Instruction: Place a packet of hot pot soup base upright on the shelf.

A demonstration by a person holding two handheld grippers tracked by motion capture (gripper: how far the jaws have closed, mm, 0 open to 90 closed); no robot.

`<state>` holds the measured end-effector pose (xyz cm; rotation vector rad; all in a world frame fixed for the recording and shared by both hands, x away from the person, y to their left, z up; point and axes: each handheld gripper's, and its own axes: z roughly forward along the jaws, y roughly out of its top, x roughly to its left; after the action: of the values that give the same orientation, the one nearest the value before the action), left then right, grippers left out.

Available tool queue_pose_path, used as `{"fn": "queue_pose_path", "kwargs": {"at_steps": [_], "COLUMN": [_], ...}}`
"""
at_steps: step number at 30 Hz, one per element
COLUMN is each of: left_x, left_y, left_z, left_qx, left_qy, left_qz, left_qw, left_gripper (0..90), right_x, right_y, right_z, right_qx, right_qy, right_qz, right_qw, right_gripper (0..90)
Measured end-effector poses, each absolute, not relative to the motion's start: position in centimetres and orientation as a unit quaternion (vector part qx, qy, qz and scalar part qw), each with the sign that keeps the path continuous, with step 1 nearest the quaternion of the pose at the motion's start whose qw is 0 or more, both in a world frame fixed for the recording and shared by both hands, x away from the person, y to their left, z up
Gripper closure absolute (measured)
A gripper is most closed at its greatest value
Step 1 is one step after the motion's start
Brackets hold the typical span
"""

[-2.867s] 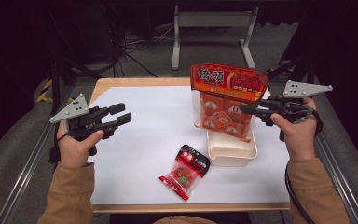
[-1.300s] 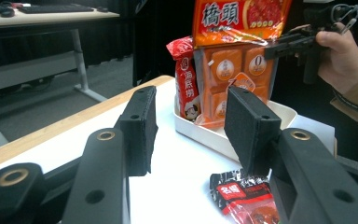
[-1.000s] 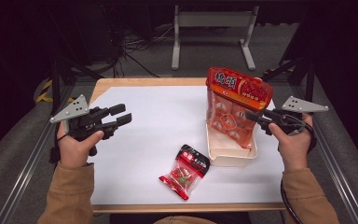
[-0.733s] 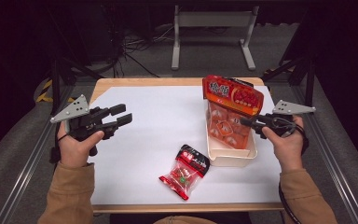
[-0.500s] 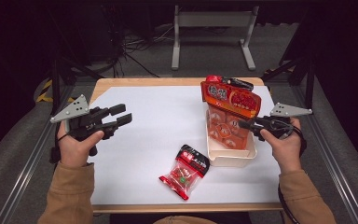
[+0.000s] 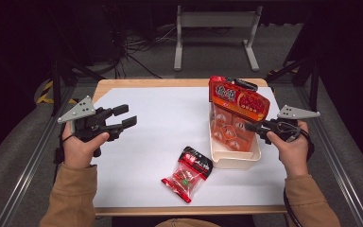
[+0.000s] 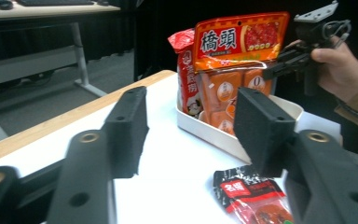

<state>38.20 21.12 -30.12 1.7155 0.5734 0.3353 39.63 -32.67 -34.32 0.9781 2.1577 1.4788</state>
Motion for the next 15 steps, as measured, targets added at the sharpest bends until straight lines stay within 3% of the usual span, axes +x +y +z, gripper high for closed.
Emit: {"fn": "queue_pose_path", "kwargs": {"at_steps": [2,4,8,15], "left_x": [38.3,38.4,38.7,39.1], "left_y": [21.1,20.9,20.4,19.6], "left_z": [-30.2,-30.3,-30.5,-30.8], "left_qx": [0.742,0.745,0.751,0.760], "left_qy": [0.248,0.249,0.247,0.242], "left_qz": [0.144,0.142,0.136,0.130], "left_qw": [0.607,0.603,0.597,0.589], "left_gripper": [43.4,41.3,40.0,38.5], "right_x": [39.6,39.5,39.0,37.9], "right_y": [-32.7,-33.0,-33.8,-35.6], "right_z": [-34.3,-34.0,-33.4,-32.7], "right_qx": [0.347,0.350,0.355,0.363], "right_qy": [0.759,0.747,0.738,0.726], "right_qz": [0.522,0.537,0.543,0.544], "right_qw": [0.177,0.178,0.185,0.212], "right_gripper": [67.6,58.2,48.2,42.0]}}
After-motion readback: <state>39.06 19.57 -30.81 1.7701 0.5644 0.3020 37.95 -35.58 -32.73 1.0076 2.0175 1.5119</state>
